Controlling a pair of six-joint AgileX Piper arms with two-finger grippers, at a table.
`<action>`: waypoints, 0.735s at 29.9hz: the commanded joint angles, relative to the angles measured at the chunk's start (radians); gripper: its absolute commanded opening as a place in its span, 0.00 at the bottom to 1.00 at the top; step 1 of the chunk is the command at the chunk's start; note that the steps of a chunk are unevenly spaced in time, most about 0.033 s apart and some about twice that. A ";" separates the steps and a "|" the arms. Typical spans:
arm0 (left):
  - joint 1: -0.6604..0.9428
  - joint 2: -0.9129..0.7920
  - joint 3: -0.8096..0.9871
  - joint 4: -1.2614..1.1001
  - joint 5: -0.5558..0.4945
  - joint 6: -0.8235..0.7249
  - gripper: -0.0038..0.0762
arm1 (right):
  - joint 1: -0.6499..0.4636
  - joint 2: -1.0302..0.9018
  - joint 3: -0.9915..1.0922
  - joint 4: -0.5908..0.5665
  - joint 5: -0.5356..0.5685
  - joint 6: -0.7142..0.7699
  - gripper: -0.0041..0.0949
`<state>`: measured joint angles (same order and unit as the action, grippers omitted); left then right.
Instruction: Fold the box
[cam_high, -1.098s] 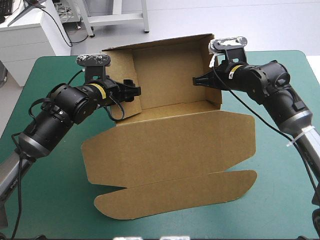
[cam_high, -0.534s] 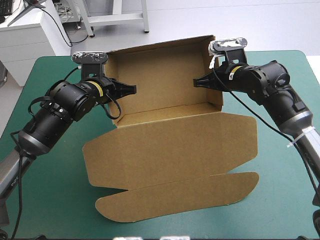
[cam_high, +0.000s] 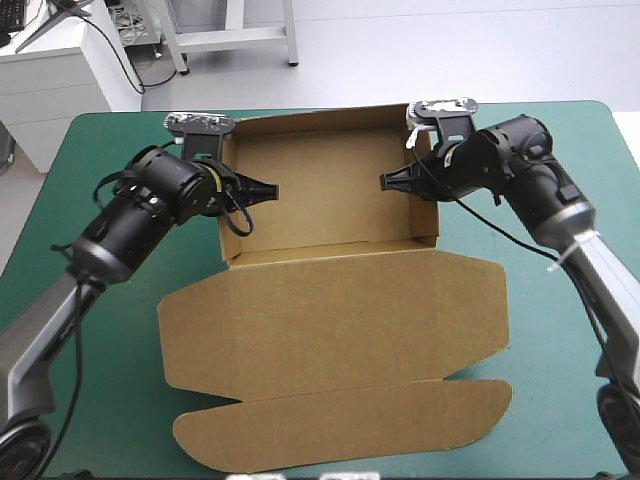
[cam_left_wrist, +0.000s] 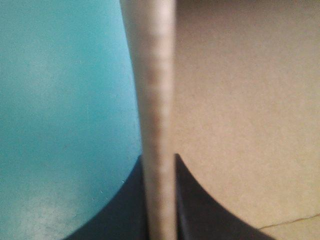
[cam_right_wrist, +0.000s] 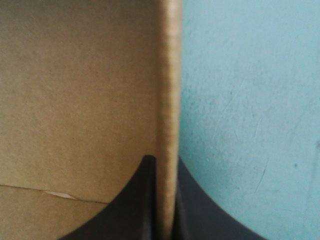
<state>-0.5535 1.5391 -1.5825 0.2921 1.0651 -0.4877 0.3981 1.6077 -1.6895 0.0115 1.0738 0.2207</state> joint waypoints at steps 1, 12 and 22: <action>-0.017 0.070 -0.084 -0.057 -0.034 0.051 0.04 | -0.030 0.060 -0.078 0.053 0.058 -0.038 0.04; -0.013 0.307 -0.211 -0.109 0.088 0.082 0.04 | -0.086 0.199 -0.094 0.119 0.118 -0.092 0.04; 0.000 0.401 -0.255 -0.160 0.186 0.088 0.04 | -0.086 0.224 -0.094 0.078 0.111 -0.090 0.04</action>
<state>-0.5481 1.9753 -1.8090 0.1655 1.2090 -0.4502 0.3051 1.8866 -1.7458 0.0336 1.2448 0.1624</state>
